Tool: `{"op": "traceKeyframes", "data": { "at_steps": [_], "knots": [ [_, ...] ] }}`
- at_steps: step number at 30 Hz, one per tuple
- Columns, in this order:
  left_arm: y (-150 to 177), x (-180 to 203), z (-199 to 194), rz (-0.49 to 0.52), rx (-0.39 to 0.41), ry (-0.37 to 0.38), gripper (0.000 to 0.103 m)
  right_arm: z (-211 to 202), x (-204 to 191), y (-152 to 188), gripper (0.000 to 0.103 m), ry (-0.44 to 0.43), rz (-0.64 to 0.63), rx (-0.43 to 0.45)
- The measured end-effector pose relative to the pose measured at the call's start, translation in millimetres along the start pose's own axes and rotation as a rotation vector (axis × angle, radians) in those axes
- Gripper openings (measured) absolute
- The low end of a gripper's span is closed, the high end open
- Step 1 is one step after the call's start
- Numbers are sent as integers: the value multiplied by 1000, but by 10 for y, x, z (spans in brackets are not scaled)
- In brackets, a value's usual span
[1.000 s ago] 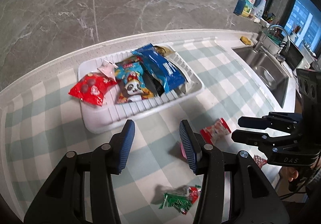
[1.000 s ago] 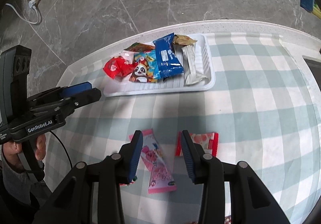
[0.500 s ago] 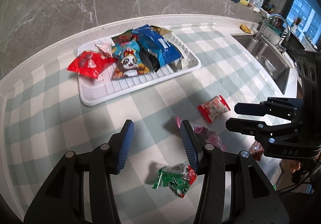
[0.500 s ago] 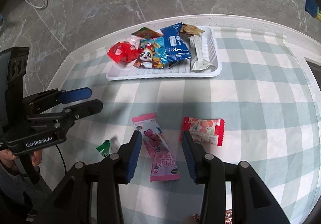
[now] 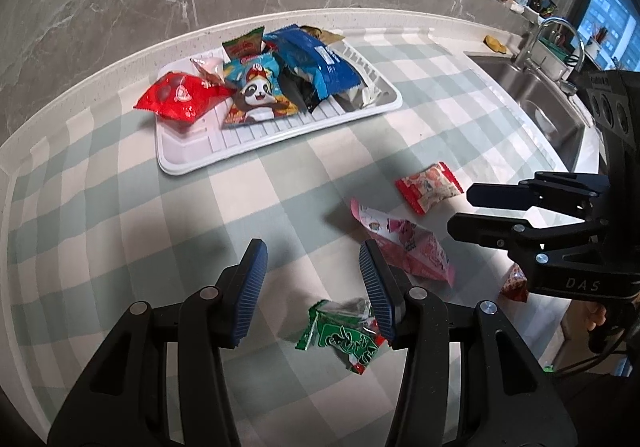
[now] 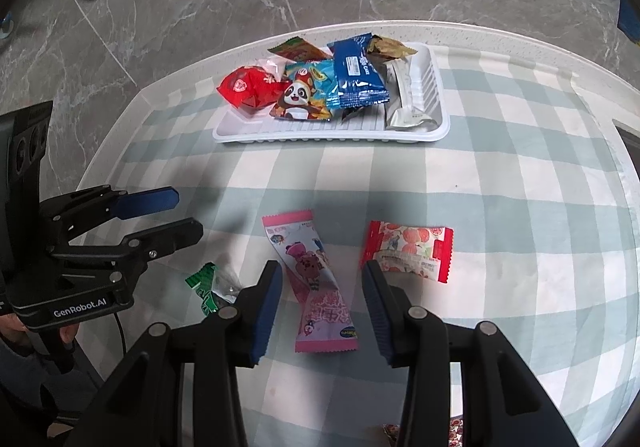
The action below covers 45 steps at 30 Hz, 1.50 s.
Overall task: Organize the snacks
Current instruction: 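Move both tools over the green candy and pink candy stick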
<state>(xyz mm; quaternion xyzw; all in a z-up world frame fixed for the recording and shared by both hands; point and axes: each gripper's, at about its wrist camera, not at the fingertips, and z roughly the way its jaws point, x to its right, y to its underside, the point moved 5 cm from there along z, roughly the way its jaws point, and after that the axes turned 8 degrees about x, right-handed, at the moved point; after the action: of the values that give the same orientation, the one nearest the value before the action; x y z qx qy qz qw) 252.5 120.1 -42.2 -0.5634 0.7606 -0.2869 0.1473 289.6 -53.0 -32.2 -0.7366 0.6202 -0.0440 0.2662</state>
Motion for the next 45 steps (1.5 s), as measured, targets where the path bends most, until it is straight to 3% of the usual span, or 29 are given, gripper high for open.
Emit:
{"op": "traceKeyframes", "data": {
  "at_steps": [24, 45],
  "knots": [
    [462, -17, 206, -55, -89, -4, 49, 365, -64, 175, 45, 20, -142, -74],
    [688, -293, -80, -199, -116, -21, 49, 516, -238, 196, 45, -20, -271, -101]
  ]
}}
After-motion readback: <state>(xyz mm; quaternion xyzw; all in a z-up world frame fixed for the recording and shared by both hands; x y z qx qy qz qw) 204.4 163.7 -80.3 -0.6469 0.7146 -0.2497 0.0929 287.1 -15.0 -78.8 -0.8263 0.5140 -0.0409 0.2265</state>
